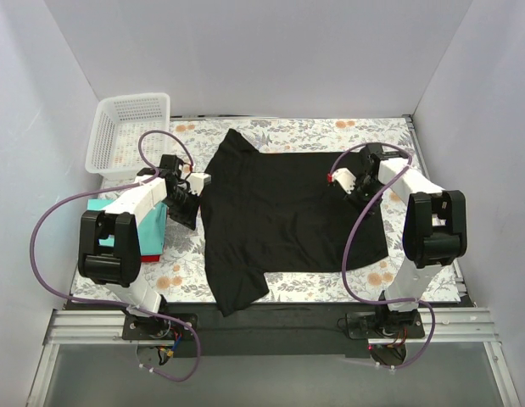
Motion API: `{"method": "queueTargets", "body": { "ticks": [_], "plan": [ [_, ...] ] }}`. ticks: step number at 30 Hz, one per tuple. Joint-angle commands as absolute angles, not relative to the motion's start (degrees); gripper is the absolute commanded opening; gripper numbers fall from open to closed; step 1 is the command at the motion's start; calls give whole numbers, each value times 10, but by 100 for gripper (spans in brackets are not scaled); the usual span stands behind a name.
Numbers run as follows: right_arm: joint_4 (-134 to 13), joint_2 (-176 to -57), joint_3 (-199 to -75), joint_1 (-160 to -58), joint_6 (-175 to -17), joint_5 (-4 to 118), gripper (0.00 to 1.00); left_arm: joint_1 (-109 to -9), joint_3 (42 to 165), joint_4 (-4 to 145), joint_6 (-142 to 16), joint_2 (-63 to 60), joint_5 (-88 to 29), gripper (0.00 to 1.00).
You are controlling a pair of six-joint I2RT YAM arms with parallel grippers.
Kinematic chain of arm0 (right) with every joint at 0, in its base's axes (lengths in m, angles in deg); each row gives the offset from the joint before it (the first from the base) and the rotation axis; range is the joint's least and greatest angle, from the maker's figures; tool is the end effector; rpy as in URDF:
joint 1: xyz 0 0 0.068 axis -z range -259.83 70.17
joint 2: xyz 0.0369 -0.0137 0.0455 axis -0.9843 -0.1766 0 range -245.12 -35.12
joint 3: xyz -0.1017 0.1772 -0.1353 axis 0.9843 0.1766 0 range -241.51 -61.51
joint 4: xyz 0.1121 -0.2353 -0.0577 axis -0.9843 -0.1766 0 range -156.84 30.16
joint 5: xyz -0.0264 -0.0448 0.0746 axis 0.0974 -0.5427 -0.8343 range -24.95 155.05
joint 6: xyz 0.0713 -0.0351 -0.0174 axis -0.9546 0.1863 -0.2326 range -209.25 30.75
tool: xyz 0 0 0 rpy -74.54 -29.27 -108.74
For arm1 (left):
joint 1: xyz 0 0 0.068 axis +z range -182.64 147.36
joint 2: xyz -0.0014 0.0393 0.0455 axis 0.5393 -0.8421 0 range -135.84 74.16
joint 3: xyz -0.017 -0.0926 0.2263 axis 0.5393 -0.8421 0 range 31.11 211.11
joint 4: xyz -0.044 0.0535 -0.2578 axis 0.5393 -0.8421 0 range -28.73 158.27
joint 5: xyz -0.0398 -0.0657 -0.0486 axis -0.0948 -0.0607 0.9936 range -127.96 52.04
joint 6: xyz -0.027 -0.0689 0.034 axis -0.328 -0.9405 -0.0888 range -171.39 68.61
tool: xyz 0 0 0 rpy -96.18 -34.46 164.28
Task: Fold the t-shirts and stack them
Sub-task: Flatten the tshirt out
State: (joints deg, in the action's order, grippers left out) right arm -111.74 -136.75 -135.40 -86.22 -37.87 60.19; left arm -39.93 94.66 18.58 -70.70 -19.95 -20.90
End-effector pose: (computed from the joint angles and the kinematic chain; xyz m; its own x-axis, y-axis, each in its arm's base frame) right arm 0.3405 0.0442 0.1383 -0.5117 -0.8406 -0.1775 -0.8424 0.5315 -0.0886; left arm 0.3022 -0.0596 0.1328 -0.9790 -0.1933 -0.0643 -0.1621 0.9303 -0.3289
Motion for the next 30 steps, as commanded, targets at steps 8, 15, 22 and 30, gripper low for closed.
{"method": "queueTargets", "body": {
  "ticks": [8,15,22,30],
  "plan": [
    [-1141,-1342,-1296,-873,-396,615,3,-423,965,222,-691,-227,-194,8],
    [-1141,-1345,-1291,-872,-393,627,1,-442,983,229,-701,-262,-184,8],
    [-1140,-1358,-1296,-872,-392,627,1,-463,997,225,-707,-257,-170,8],
    [-1141,-1359,-1299,-872,-392,631,1,-465,990,239,-718,-288,-179,8]
  ]
}}
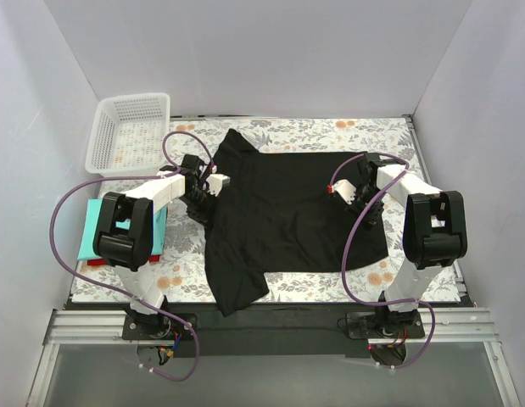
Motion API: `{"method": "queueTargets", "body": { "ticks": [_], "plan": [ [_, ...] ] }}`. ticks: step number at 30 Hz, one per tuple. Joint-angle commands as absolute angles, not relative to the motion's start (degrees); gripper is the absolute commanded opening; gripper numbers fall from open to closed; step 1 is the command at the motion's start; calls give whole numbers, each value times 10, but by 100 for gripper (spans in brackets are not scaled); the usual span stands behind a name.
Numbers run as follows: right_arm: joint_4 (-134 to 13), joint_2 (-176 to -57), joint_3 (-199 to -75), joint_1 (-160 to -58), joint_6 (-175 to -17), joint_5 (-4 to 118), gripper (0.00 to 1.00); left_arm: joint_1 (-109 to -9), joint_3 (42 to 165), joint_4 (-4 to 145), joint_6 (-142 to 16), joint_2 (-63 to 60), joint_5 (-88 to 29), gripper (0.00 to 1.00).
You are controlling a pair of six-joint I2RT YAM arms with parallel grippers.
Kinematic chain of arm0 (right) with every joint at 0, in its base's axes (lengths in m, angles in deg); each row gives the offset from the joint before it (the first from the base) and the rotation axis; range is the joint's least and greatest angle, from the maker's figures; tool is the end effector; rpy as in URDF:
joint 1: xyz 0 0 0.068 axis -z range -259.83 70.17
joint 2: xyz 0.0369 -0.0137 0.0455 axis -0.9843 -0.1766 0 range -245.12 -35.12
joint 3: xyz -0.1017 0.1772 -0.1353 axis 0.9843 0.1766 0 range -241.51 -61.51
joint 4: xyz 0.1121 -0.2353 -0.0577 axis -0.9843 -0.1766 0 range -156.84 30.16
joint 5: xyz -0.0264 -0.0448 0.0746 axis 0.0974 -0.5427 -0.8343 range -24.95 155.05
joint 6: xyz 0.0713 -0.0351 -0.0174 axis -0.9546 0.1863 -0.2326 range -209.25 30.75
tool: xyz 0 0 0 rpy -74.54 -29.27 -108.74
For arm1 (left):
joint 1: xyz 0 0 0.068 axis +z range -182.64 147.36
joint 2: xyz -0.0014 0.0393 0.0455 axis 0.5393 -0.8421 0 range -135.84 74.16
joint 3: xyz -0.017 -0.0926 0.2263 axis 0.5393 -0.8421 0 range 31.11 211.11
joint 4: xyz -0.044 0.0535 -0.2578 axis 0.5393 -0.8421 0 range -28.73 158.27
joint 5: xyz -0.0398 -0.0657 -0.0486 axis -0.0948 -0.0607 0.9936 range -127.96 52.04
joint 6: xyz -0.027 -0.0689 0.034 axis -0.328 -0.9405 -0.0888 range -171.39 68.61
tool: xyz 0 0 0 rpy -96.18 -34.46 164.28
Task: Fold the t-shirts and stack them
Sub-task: Flatten the tshirt out
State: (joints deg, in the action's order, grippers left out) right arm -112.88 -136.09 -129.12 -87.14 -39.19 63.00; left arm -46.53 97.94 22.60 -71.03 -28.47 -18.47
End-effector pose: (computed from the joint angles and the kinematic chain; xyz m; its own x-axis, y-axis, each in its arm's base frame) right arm 0.3135 0.0428 0.1124 -0.5363 -0.8413 -0.0678 -0.8420 0.5388 -0.0253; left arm 0.3155 -0.1024 0.1060 -0.9964 -0.0798 -0.0289 -0.0641 0.9305 -0.3607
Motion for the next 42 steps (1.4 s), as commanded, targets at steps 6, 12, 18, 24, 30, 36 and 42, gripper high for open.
{"method": "queueTargets", "body": {
  "ticks": [6,12,18,24,30,36,42],
  "plan": [
    [-1140,-1358,-1286,-872,-386,634,1,-465,976,250,-723,-306,-207,8],
    [-1130,-1373,-1254,-867,-373,648,1,-454,933,249,-680,-275,-319,8],
    [-1121,-1379,-1250,-863,-379,657,1,-427,950,237,-610,-243,-403,13],
    [-1153,-1337,-1287,-864,-384,603,11,-427,1012,183,-605,-233,-297,32],
    [-1188,-1287,-1305,-864,-374,574,22,-427,1043,154,-633,-216,-220,36],
    [-1201,-1280,-1253,-863,-355,597,22,-428,1050,144,-649,-224,-199,36],
    [-1185,-1265,-1194,-863,-350,607,29,-433,1031,142,-654,-215,-192,36]
  ]
}}
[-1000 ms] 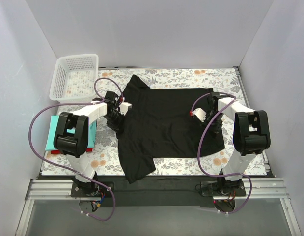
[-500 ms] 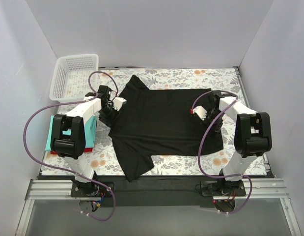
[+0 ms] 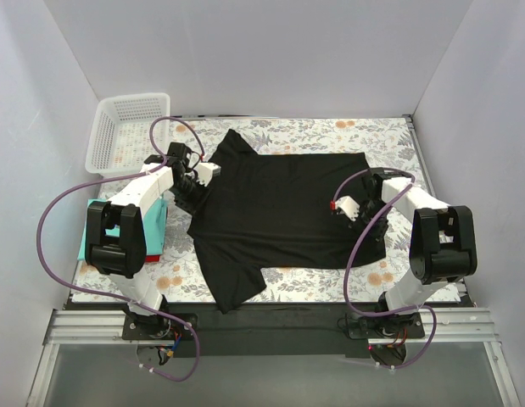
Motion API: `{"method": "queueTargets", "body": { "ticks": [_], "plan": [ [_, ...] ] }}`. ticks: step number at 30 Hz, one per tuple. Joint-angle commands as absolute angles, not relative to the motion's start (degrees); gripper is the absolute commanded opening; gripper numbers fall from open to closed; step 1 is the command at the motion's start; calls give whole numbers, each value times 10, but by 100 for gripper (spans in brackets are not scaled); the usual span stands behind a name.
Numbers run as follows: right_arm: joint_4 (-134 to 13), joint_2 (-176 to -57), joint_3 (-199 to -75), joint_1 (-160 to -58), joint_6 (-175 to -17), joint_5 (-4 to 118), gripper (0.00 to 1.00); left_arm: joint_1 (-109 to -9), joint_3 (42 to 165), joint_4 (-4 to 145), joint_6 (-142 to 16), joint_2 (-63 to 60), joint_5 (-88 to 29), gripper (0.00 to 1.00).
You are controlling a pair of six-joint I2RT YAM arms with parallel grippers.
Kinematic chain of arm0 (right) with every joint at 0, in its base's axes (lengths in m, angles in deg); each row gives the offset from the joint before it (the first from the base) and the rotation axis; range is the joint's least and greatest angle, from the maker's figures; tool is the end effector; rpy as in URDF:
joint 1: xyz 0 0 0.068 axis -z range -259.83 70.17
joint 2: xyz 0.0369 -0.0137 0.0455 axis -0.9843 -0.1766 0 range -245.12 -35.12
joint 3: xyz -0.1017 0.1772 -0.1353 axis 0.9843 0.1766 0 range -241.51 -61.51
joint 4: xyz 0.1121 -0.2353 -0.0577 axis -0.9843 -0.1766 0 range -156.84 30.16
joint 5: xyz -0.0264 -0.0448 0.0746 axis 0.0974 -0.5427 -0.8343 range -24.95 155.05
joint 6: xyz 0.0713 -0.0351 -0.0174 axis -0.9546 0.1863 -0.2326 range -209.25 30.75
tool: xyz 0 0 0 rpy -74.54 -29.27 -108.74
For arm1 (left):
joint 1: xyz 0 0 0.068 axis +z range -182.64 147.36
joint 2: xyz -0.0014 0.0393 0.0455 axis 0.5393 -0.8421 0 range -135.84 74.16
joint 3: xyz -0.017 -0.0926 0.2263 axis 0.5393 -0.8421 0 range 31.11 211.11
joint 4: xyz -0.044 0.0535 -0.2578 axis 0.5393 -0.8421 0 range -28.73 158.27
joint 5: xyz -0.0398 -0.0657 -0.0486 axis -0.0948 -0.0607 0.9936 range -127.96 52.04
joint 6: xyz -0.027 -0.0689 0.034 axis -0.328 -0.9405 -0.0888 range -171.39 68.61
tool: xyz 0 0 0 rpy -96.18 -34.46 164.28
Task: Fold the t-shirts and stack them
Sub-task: Flatten the tshirt out
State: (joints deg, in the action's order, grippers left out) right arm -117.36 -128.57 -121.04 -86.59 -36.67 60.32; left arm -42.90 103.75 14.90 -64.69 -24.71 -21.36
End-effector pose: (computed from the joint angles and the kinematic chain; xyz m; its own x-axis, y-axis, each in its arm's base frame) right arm 0.2696 0.0378 0.1138 -0.5117 -0.8577 -0.0504 -0.8585 0.5081 0.0699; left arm 0.3244 -0.0793 0.1495 -0.9928 -0.0442 -0.1112 -0.0069 0.9491 -0.3150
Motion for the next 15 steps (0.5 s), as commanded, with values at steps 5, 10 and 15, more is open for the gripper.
{"method": "queueTargets", "body": {
  "ticks": [5,10,15],
  "plan": [
    [-1189,-1269,-1216,-844,-386,597,41,-441,1006,148,-658,-204,-193,36],
    [-1253,-1277,-1275,-779,-415,534,44,-444,1019,158,-663,-210,-186,36],
    [-1265,-1310,-1283,-753,-449,507,50,-445,1022,168,-662,-221,-185,36]
  ]
}}
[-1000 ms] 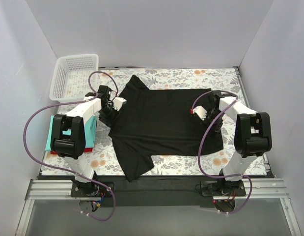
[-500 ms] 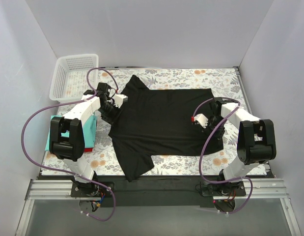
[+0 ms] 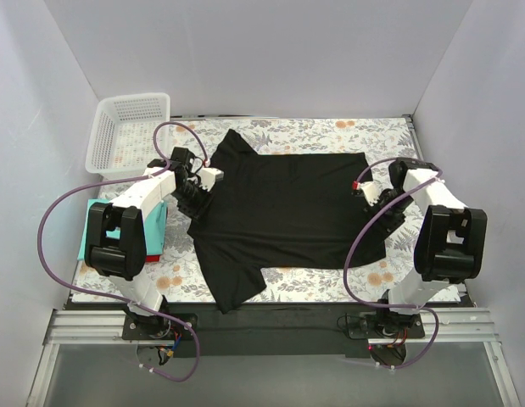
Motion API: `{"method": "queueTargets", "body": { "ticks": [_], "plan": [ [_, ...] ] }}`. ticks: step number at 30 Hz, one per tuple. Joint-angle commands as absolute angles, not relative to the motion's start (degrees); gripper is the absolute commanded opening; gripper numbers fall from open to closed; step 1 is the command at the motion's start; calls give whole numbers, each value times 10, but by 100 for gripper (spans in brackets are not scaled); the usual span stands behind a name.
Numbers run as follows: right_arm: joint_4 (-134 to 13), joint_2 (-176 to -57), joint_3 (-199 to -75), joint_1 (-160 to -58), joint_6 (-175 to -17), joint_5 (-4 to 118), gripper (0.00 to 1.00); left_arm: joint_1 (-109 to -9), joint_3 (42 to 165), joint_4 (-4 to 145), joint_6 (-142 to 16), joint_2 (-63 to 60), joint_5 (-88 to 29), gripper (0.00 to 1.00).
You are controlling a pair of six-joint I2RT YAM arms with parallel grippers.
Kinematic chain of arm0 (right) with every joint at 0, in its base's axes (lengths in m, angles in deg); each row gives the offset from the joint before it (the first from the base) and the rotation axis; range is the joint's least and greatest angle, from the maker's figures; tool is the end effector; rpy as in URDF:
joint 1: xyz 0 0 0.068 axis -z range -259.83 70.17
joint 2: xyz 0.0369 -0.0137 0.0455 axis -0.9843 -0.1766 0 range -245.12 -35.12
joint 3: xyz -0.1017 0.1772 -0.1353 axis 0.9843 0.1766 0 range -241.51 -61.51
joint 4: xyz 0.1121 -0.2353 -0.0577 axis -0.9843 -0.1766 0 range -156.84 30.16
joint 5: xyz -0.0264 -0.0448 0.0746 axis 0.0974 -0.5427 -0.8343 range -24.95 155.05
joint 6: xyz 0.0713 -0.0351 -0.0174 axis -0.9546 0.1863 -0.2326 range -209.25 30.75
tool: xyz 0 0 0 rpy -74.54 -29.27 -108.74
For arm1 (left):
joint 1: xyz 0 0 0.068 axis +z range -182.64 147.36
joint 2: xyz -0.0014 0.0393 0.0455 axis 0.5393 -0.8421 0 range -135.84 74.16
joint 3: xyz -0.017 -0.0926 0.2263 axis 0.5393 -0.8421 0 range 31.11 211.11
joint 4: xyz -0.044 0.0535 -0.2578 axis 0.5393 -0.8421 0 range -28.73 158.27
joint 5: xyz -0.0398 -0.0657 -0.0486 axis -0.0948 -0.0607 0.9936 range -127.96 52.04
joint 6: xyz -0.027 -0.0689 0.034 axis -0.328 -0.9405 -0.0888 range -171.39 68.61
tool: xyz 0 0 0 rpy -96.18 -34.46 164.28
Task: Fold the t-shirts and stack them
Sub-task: Flatten the tshirt out
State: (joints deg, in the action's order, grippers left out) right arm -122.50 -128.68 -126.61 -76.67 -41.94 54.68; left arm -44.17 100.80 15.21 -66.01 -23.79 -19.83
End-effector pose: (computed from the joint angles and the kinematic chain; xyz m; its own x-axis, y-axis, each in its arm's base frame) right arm 0.2812 -0.0028 0.1381 -0.7193 -0.6844 -0.1192 -0.6946 0.7063 0.1363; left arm 0.3122 -0.0862 0.1411 -0.9968 -0.0413 -0.0685 -0.0159 0.9418 -0.3358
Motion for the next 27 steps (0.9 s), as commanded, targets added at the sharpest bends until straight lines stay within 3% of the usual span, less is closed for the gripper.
{"method": "queueTargets", "body": {
  "ticks": [1,14,19,21,27],
  "plan": [
    [-1265,-1320,-1283,-751,-454,506,50,-445,1020,171,-662,-221,-188,36],
    [-1270,-1356,-1258,-746,-457,498,38,-445,1007,182,-662,-218,-192,36],
    [-1271,-1355,-1267,-741,-458,506,20,-445,1006,181,-659,-213,-199,36],
    [-1275,-1345,-1262,-740,-456,512,3,-445,1005,182,-657,-212,-201,36],
    [-1300,-1282,-1225,-740,-437,544,1,-445,1005,185,-658,-215,-199,36]
  ]
}}
